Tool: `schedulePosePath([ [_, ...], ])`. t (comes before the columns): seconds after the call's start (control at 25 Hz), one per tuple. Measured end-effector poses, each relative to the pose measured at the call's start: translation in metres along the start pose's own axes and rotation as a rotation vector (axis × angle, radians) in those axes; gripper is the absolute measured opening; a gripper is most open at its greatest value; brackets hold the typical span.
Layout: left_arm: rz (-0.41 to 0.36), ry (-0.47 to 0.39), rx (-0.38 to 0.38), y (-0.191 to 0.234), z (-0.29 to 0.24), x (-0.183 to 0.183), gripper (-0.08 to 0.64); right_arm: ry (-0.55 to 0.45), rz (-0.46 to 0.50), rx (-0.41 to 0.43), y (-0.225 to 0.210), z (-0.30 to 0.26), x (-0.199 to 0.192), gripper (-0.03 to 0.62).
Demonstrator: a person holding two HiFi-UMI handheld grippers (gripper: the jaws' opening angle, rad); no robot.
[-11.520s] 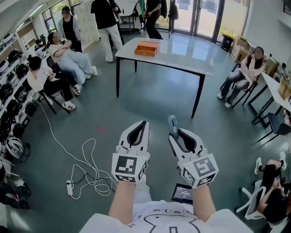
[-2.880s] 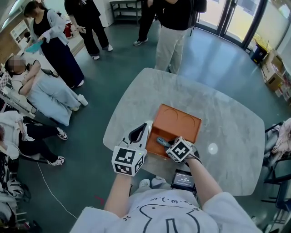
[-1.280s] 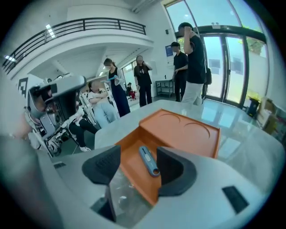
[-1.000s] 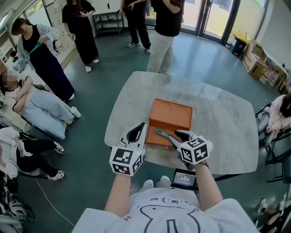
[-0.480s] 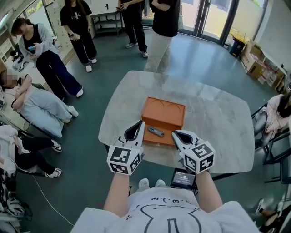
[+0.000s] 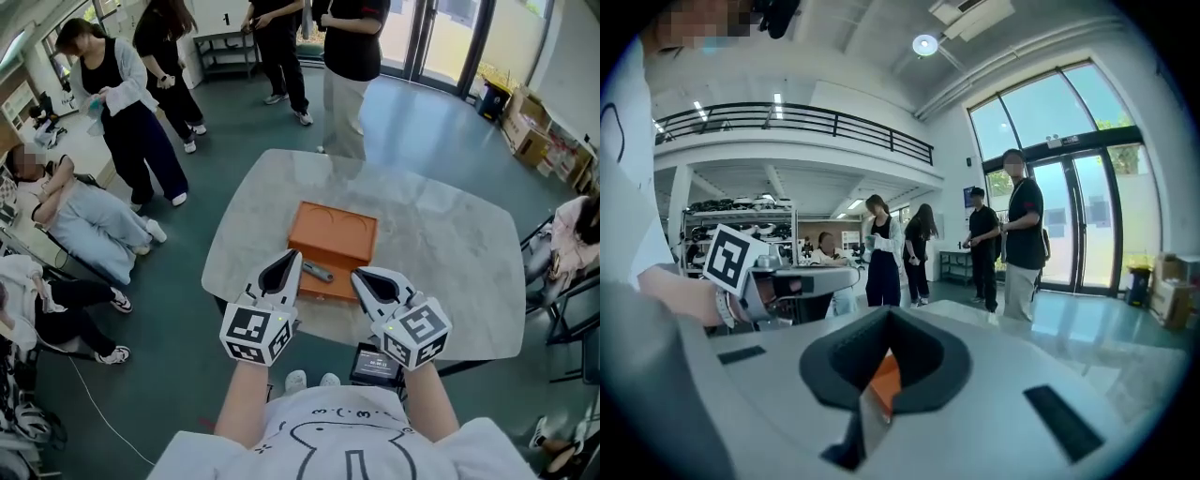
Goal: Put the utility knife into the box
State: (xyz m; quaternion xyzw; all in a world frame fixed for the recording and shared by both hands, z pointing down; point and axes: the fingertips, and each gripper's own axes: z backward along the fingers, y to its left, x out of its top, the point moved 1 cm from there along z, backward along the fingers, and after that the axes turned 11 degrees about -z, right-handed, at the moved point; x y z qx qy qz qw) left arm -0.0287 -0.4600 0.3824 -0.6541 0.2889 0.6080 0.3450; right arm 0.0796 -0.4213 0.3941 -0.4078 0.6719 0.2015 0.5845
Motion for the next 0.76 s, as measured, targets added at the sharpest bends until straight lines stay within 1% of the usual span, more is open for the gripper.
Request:
schedulePosePath([
  [0.16, -0.014, -0.023, 0.007, 0.0, 0.002, 0.009, 0.017, -0.007, 0.004, 0.016, 0.0, 0.002, 0.001, 0.008],
  [0.28, -0.021, -0.024, 0.009, 0.003, 0.003, 0.01, 0.017, -0.021, -0.006, 0.023, 0.002, 0.0, 0.005, 0.008],
  [0.48, -0.029, -0.027, -0.004, 0.006, 0.004, 0.012, 0.017, -0.04, -0.008, 0.026, 0.008, -0.003, 0.013, 0.008],
  [0.76, -0.045, -0.041, -0.014, 0.005, 0.004, 0.018, 0.017, -0.054, -0.002, 0.03, 0.013, -0.006, 0.014, 0.008],
])
